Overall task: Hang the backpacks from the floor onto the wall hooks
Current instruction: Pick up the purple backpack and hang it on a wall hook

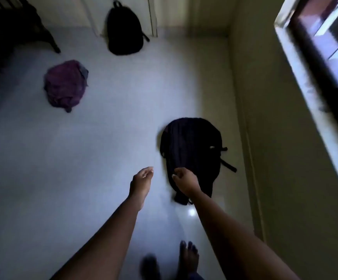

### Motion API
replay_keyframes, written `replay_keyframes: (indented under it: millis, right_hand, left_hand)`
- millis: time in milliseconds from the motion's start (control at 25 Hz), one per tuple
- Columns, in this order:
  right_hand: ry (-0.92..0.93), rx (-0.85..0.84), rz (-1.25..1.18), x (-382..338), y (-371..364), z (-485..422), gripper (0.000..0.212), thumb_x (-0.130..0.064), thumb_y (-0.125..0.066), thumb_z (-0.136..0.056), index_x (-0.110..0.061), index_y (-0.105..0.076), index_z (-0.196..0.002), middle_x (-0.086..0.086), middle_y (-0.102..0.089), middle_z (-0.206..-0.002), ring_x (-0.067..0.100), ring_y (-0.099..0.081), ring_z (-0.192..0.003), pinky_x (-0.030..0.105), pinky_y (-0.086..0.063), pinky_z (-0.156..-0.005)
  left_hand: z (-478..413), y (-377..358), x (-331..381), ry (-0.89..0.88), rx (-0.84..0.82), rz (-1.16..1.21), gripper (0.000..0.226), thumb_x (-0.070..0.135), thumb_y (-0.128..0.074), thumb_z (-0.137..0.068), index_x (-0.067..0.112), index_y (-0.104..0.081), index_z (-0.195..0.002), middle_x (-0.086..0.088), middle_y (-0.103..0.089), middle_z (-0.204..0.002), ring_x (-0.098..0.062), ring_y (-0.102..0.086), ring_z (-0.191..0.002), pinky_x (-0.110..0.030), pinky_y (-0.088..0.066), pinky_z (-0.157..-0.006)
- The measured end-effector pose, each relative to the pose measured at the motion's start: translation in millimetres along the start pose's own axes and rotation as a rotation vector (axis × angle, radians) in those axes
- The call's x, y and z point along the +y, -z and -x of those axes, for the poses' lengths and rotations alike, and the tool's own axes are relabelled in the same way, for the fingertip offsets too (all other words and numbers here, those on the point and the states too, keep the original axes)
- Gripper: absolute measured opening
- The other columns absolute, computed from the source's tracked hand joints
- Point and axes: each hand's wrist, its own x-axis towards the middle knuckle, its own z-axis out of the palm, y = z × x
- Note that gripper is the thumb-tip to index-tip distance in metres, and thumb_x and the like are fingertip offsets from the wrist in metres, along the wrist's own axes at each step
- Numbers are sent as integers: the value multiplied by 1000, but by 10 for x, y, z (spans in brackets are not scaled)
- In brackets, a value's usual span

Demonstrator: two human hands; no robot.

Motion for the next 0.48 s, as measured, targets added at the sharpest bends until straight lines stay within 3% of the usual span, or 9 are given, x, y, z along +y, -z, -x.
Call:
replay_keyframes:
  millis: [280, 400, 480]
  right_hand:
    - [109, -37, 440, 1396, -1282, -2387, 50, -22, -56, -87, -18, -43, -135, 8, -42, -140, 26, -33, -135, 36, -29, -111]
    - [40, -86, 609, 1936, -1761, -3111, 67, -32, -63, -82, -20, -33, -140, 14, -31, -150, 32, -19, -143, 43, -20, -116]
    - [36, -41, 733, 2134, -2050, -3294, 72, -32, -68, -77, -19, -36, -140, 20, -38, -147, 36, -31, -138, 46, -31, -110]
  left_hand:
    - [-2382, -1015, -1393, -13, -49, -93, 32, 16, -46, -94, 13, -58, -124, -5, -60, -130, -17, -53, -120, -20, -35, -90]
    - [-3098, -1330, -1854, -4, -77, -99, 30, 15, -47, -94, 13, -60, -122, -5, -61, -127, -14, -55, -113, -21, -36, -91]
    - [-3340, -1415, -2050, -2, -106, -109, 30, 15, -48, -93, 15, -60, -122, -3, -62, -125, -9, -53, -105, -21, -36, -90]
